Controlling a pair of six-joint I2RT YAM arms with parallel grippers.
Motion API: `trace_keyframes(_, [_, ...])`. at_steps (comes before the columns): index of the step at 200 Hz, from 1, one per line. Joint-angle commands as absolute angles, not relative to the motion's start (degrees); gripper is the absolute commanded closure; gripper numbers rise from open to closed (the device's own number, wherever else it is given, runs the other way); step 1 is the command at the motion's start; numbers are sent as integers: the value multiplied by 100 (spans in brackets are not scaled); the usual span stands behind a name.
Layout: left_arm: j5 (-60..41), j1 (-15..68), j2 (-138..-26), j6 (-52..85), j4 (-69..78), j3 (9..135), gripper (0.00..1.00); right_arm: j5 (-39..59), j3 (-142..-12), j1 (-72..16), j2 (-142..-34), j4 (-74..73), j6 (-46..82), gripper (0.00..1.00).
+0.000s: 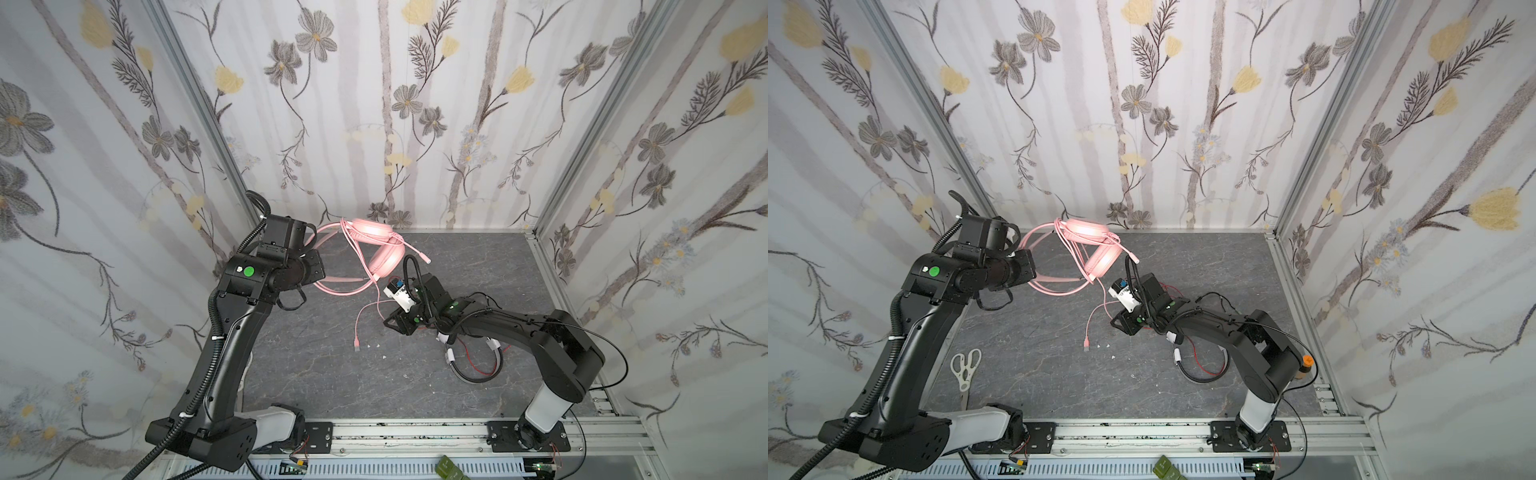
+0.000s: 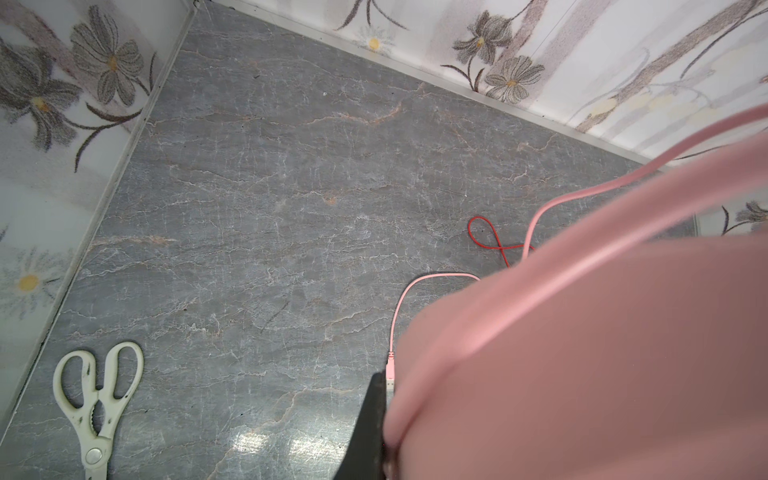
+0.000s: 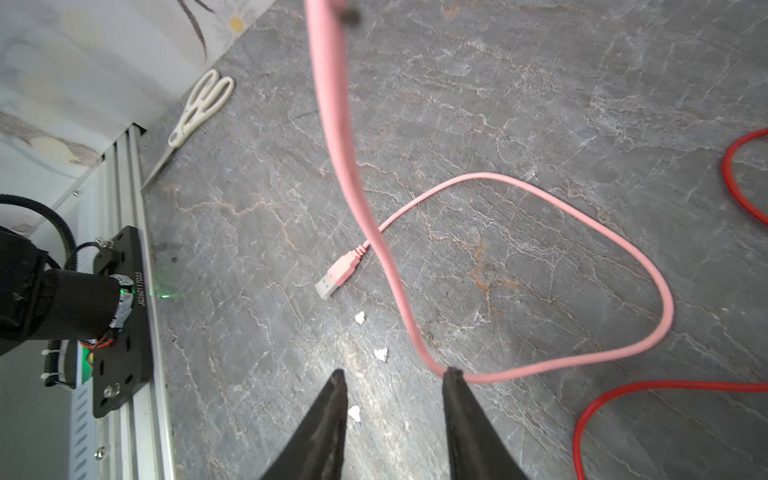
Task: Wrap the headphones
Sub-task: 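Grasp the hanging pink cable with the right gripper, then pull the pink cable up toward the headset held by the left gripper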
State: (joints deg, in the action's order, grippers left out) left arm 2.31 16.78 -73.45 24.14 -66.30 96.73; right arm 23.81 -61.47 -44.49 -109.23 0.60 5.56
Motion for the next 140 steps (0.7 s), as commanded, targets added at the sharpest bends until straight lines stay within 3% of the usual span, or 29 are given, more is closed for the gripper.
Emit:
trace_keyframes(1, [168, 1654, -7348, 2471, -6416, 9772, 100, 2109, -6397, -4481, -11228, 97, 339, 59])
trace_keyframes(96, [23, 1498, -7470, 2474, -6461, 10080, 100, 2380, -6873, -4626, -12063, -99, 299, 60])
trace_keyframes(107, [9, 1485, -7491, 2485, -6462, 10126, 100, 2403, -6869, -4649, -12059, -135, 317, 67])
trace_keyframes(131, [1, 1331, -7635, 2483, -6448, 10327, 100, 2452, -6654, -4674, -11939, -253, 390, 98])
trace_keyframes(140, [-65, 1198, -7741, 2486, -6447, 10452, 100, 2452, -6481, -4676, -11836, -355, 434, 100])
